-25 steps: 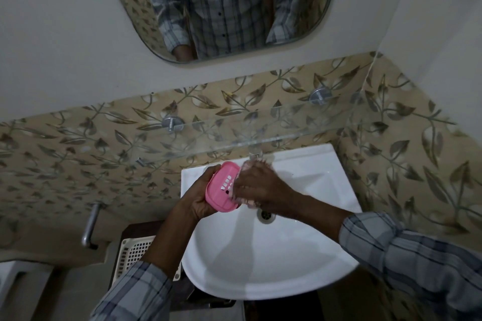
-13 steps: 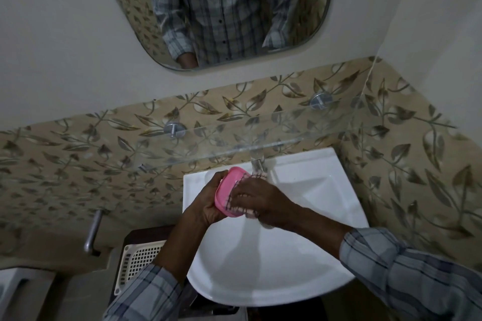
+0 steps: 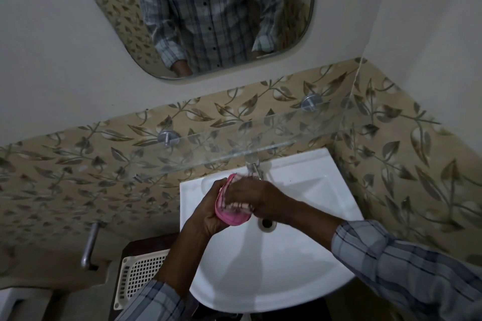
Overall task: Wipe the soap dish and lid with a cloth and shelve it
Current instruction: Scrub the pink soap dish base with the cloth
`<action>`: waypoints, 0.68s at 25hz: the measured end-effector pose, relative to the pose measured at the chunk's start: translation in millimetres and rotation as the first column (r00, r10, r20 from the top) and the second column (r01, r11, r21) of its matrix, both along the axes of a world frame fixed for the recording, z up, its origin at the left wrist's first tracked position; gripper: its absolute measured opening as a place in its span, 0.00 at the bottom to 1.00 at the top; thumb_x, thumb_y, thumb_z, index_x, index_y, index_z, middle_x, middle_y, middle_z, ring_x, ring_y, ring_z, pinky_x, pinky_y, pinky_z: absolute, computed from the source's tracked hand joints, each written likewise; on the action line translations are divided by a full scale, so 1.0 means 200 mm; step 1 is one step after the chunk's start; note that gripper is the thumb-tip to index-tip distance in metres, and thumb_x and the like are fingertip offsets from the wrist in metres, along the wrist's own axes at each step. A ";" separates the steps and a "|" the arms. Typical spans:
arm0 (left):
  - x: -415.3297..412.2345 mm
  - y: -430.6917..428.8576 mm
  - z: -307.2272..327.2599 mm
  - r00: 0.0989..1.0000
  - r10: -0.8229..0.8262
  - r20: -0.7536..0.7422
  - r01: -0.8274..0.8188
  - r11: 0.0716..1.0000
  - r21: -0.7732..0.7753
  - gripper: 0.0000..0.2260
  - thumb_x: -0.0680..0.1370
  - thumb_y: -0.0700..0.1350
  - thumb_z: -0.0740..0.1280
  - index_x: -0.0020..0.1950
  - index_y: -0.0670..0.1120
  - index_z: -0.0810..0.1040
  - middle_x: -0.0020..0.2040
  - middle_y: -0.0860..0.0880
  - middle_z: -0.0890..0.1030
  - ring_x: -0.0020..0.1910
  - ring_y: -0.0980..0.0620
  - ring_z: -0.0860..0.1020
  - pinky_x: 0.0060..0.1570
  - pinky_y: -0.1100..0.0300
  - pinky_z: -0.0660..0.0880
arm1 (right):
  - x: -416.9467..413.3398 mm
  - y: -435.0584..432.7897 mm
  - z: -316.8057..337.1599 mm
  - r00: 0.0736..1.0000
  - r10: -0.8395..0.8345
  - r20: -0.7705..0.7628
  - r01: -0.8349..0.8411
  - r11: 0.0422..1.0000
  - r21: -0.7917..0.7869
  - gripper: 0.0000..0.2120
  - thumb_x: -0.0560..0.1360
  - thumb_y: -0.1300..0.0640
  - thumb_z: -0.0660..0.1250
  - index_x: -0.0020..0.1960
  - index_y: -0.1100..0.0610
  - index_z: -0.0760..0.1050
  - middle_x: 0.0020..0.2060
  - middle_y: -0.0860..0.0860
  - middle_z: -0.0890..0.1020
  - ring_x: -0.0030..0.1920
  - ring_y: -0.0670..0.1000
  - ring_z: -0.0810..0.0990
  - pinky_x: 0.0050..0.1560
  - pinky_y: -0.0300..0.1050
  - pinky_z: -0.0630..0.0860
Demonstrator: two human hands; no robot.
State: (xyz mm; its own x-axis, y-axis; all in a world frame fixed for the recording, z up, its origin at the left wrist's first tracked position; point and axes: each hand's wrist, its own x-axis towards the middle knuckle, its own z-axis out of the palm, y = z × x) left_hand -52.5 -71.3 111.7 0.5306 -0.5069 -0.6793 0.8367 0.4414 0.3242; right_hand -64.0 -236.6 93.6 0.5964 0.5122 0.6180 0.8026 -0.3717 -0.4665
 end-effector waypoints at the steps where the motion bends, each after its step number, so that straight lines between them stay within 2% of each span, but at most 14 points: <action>1: 0.00 0.00 0.00 1.000 0.001 0.008 -0.002 1.000 0.026 0.19 0.76 0.50 0.66 0.55 0.35 0.82 0.49 0.37 0.84 0.45 0.40 0.83 0.50 0.48 0.81 | 0.01 0.01 0.01 0.998 -0.064 -0.019 0.065 0.998 0.010 0.10 0.75 0.64 0.66 0.54 0.63 0.83 0.52 0.59 0.86 0.53 0.58 0.84 0.59 0.55 0.79; 2: -0.01 0.00 0.00 1.000 0.014 0.012 -0.014 0.999 0.037 0.19 0.77 0.51 0.66 0.56 0.36 0.82 0.50 0.38 0.84 0.47 0.41 0.82 0.53 0.47 0.79 | 0.01 0.01 0.01 0.994 -0.108 -0.017 0.109 0.994 0.020 0.10 0.75 0.63 0.67 0.54 0.63 0.83 0.51 0.59 0.86 0.53 0.57 0.84 0.59 0.56 0.80; 4: -0.01 0.01 0.00 0.999 0.046 0.026 -0.047 0.998 0.042 0.20 0.79 0.52 0.63 0.61 0.38 0.79 0.52 0.39 0.83 0.50 0.43 0.80 0.61 0.48 0.73 | 0.01 0.00 0.00 0.996 -0.078 0.036 0.079 0.997 -0.016 0.11 0.76 0.64 0.69 0.57 0.62 0.83 0.54 0.57 0.86 0.56 0.56 0.83 0.63 0.52 0.78; 5: -0.01 0.01 -0.01 0.997 0.052 0.050 -0.054 0.997 0.052 0.21 0.80 0.53 0.62 0.62 0.38 0.78 0.53 0.38 0.83 0.51 0.42 0.79 0.62 0.47 0.71 | 0.01 0.00 0.01 0.996 -0.087 -0.001 0.087 0.995 -0.040 0.12 0.75 0.64 0.71 0.58 0.61 0.82 0.55 0.57 0.85 0.56 0.55 0.83 0.63 0.50 0.77; 6: -0.02 0.00 -0.01 0.995 0.054 0.084 -0.061 0.995 0.080 0.20 0.80 0.53 0.62 0.61 0.38 0.79 0.53 0.38 0.83 0.51 0.41 0.79 0.61 0.46 0.72 | 0.01 0.00 0.03 0.981 -0.174 -0.083 0.169 0.983 -0.069 0.12 0.75 0.64 0.71 0.58 0.61 0.82 0.54 0.57 0.86 0.55 0.56 0.84 0.61 0.49 0.79; 7: -0.03 -0.01 -0.01 0.989 0.066 0.129 -0.082 0.989 0.123 0.20 0.80 0.54 0.62 0.60 0.39 0.80 0.52 0.38 0.83 0.50 0.41 0.79 0.58 0.45 0.73 | 0.00 0.02 0.05 0.928 -0.323 -0.188 0.302 0.944 -0.130 0.11 0.75 0.63 0.70 0.57 0.60 0.82 0.52 0.56 0.86 0.53 0.57 0.84 0.56 0.49 0.80; 9: -0.05 -0.04 -0.01 0.969 0.091 0.228 -0.143 0.964 0.224 0.20 0.80 0.55 0.62 0.59 0.40 0.80 0.48 0.40 0.84 0.46 0.42 0.82 0.49 0.47 0.78 | -0.01 0.08 0.09 0.703 -0.592 -0.393 0.502 0.805 -0.316 0.04 0.72 0.61 0.69 0.47 0.57 0.78 0.45 0.56 0.85 0.48 0.58 0.84 0.43 0.45 0.77; 10: -0.05 -0.04 -0.01 0.960 0.088 0.266 -0.162 0.948 0.274 0.20 0.80 0.55 0.61 0.58 0.40 0.79 0.46 0.40 0.85 0.44 0.43 0.83 0.46 0.49 0.80 | 0.00 0.09 0.11 0.571 -0.627 -0.530 0.525 0.775 -0.351 0.03 0.70 0.61 0.69 0.41 0.56 0.75 0.42 0.56 0.85 0.45 0.58 0.83 0.38 0.43 0.74; 12: -0.04 -0.04 -0.01 0.948 0.070 0.310 -0.181 0.921 0.345 0.20 0.80 0.56 0.61 0.59 0.42 0.79 0.49 0.40 0.85 0.48 0.42 0.83 0.46 0.48 0.80 | 0.05 0.06 0.14 0.268 -0.504 -0.821 0.586 0.762 -0.276 0.03 0.69 0.62 0.68 0.38 0.59 0.75 0.39 0.57 0.83 0.41 0.57 0.83 0.36 0.44 0.74; 13: -0.04 -0.05 -0.01 0.946 0.042 0.320 -0.166 0.913 0.372 0.20 0.80 0.56 0.61 0.60 0.43 0.79 0.51 0.39 0.84 0.51 0.41 0.82 0.48 0.47 0.80 | 0.07 0.05 0.16 0.164 -0.423 -0.891 0.644 0.730 -0.228 0.02 0.70 0.62 0.67 0.39 0.61 0.77 0.40 0.58 0.84 0.42 0.58 0.83 0.38 0.45 0.76; 14: -0.03 -0.06 0.00 0.947 0.001 0.320 -0.135 0.907 0.398 0.19 0.80 0.56 0.62 0.60 0.43 0.79 0.52 0.39 0.84 0.52 0.40 0.81 0.50 0.47 0.79 | 0.09 0.04 0.17 0.130 -0.412 -0.902 0.701 0.682 -0.210 0.03 0.71 0.63 0.66 0.41 0.63 0.79 0.42 0.59 0.84 0.44 0.59 0.83 0.40 0.46 0.77; 15: -0.03 -0.07 0.00 0.951 -0.026 0.309 -0.107 0.909 0.403 0.19 0.80 0.56 0.62 0.60 0.43 0.79 0.51 0.40 0.84 0.52 0.41 0.81 0.50 0.48 0.79 | 0.09 0.05 0.18 0.169 -0.470 -0.866 0.739 0.642 -0.204 0.04 0.71 0.64 0.66 0.43 0.63 0.80 0.43 0.59 0.84 0.46 0.60 0.83 0.43 0.47 0.78; 16: -0.02 -0.08 0.01 0.961 -0.021 0.276 -0.090 0.919 0.384 0.19 0.80 0.56 0.62 0.58 0.42 0.80 0.49 0.40 0.85 0.50 0.41 0.81 0.50 0.48 0.79 | 0.06 0.09 0.19 0.272 -0.531 -0.803 0.755 0.635 -0.164 0.05 0.71 0.64 0.66 0.45 0.61 0.81 0.44 0.58 0.85 0.48 0.59 0.83 0.45 0.47 0.78; 17: -0.01 -0.09 0.02 0.975 0.015 0.221 -0.087 0.943 0.320 0.20 0.81 0.56 0.60 0.55 0.41 0.82 0.47 0.40 0.86 0.49 0.41 0.82 0.48 0.47 0.79 | 0.01 0.14 0.19 0.444 -0.545 -0.711 0.726 0.684 -0.071 0.08 0.71 0.65 0.67 0.48 0.60 0.83 0.46 0.57 0.86 0.50 0.58 0.83 0.49 0.47 0.79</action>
State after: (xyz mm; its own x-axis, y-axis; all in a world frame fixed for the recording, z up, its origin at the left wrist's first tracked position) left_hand -55.4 -88.3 115.4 0.7003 -0.2450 -0.6705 0.7112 0.3213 0.6253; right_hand -62.3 -208.2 131.9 0.9612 -0.2743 -0.0286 -0.1586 -0.4652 -0.8709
